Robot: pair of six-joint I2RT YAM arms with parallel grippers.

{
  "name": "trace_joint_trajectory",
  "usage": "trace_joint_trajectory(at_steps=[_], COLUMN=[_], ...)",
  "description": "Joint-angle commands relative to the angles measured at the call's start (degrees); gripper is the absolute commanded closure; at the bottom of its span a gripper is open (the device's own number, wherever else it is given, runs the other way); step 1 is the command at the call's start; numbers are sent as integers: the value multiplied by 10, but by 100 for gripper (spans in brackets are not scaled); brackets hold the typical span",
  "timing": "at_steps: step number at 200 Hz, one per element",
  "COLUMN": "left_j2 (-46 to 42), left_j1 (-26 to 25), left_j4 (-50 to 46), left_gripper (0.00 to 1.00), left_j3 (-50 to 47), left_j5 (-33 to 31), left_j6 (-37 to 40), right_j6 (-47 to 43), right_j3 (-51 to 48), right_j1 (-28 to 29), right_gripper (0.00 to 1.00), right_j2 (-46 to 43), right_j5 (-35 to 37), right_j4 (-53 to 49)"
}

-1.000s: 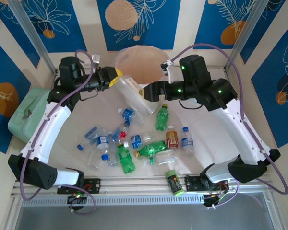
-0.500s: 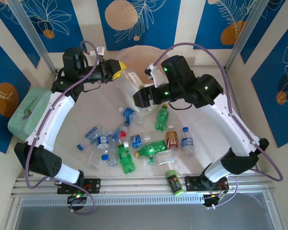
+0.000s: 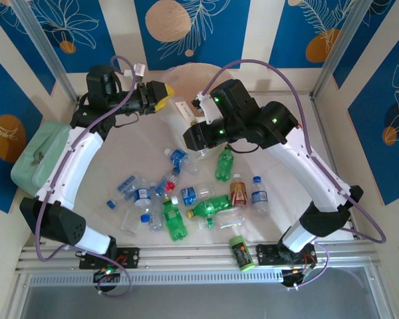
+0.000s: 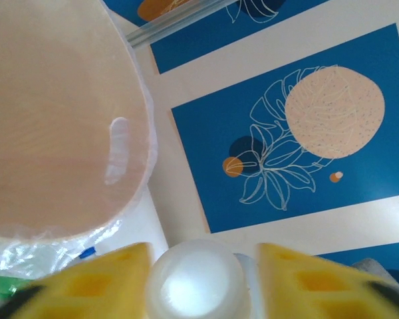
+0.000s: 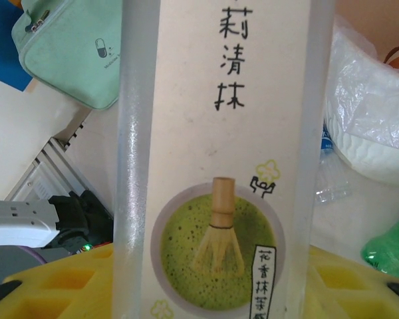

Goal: Put the plastic bottles in the bin

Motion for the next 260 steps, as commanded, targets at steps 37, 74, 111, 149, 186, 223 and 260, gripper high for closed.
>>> trace_joint_trajectory(at_steps=[37,74,111,149,186,223,260], left_j2=[-60,-104,-151,-164,-156,-153,-151], left_j1=[-2,-3,-2,-3,-12,-27,-27], left_j4=[-69,-123,-119,-123,-130,-127,-120], left_gripper=[0,0,0,0,5,7,8], left_j3=[18,12,-45,-81,-106,-118,-122], left_j5=[-124,-236,-310,-318,-307,-312,-313], left_j6=[103,190,208,194,185,188,175], right_j6=[21,47,75,52,31,17,7], right_j3=[64,231,392,327,318,321,348], right_j1=[-12,-61,-114,-136,-144,-150,-158], right_gripper=[62,61,61,61,60,59,59], right_j2=[22,126,244,249,259,287,329], right_j5=[55,83,85,101,98,100,102], right_j4=[-1,-64,-120,-60,-26,-10,-6])
